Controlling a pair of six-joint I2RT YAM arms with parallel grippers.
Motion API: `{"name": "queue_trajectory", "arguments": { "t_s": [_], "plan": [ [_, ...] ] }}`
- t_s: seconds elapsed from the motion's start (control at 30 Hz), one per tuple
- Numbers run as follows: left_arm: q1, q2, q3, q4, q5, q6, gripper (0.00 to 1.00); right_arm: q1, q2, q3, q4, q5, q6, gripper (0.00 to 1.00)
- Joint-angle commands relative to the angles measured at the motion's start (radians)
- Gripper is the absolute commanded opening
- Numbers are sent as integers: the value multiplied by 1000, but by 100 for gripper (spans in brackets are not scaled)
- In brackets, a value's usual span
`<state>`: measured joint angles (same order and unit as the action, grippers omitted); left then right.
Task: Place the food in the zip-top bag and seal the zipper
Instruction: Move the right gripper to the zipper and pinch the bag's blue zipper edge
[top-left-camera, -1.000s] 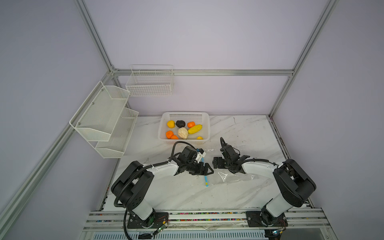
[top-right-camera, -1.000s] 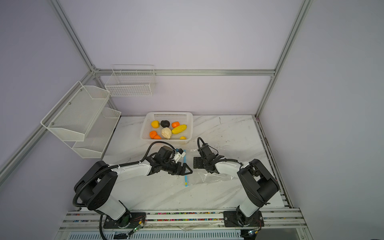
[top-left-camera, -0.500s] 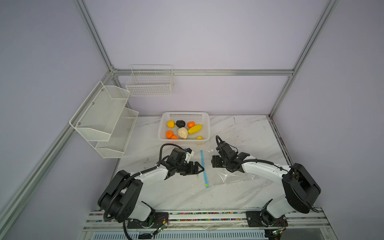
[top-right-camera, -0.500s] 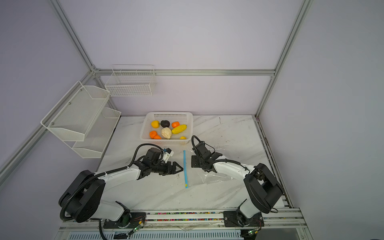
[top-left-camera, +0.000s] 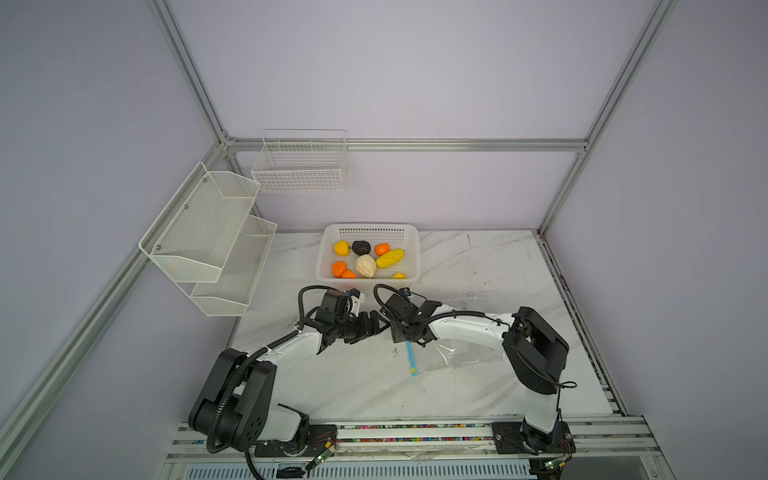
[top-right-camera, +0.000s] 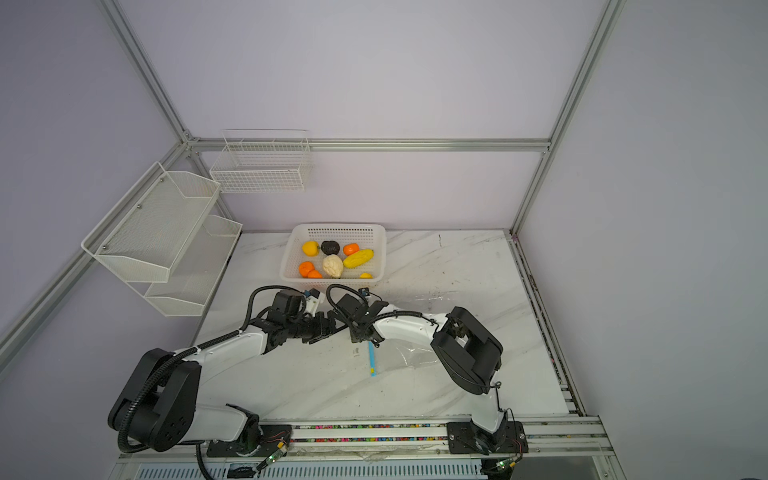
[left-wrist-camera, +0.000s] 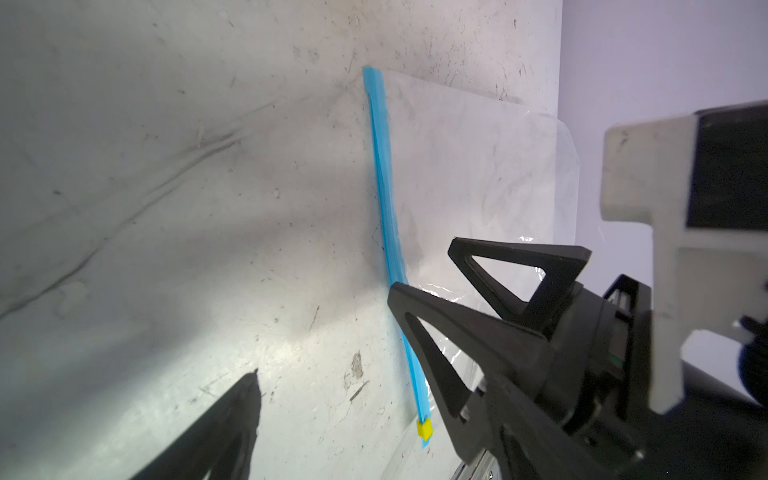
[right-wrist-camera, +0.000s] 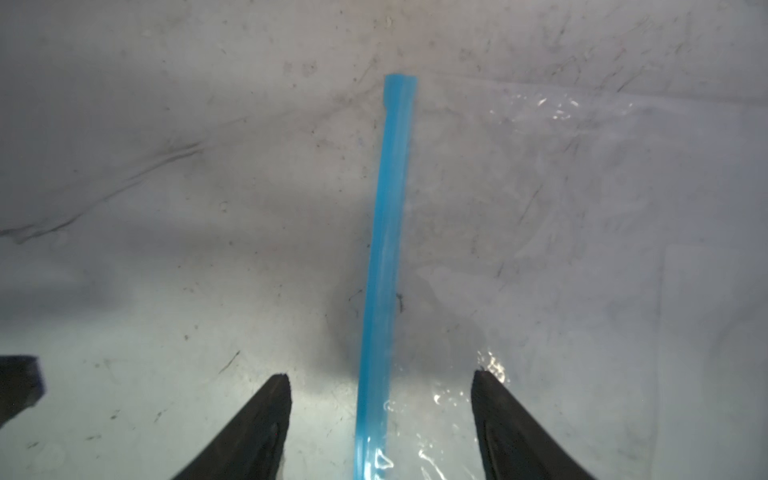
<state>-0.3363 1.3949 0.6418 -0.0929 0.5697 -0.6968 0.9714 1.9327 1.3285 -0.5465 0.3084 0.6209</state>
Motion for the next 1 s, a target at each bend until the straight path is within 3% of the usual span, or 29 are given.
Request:
{"name": "queue_trajectory", "arguments": {
  "t_s": [0.0,0.23,0.4,0.97],
  "plan": [
    [8,-17,-33,25,9,-9,85,13,38,30,-105,78,22,72],
    [8,-13,-41,39,4,-8,85,26,102,33,-95,75,23,69],
    [10,-10,-41,39,0,-6,85,27,111,27,-85,74,25,55],
    [13,10,-37,55,-2,-4,85,27,91,9,-60,54,34,25]
  ]
}}
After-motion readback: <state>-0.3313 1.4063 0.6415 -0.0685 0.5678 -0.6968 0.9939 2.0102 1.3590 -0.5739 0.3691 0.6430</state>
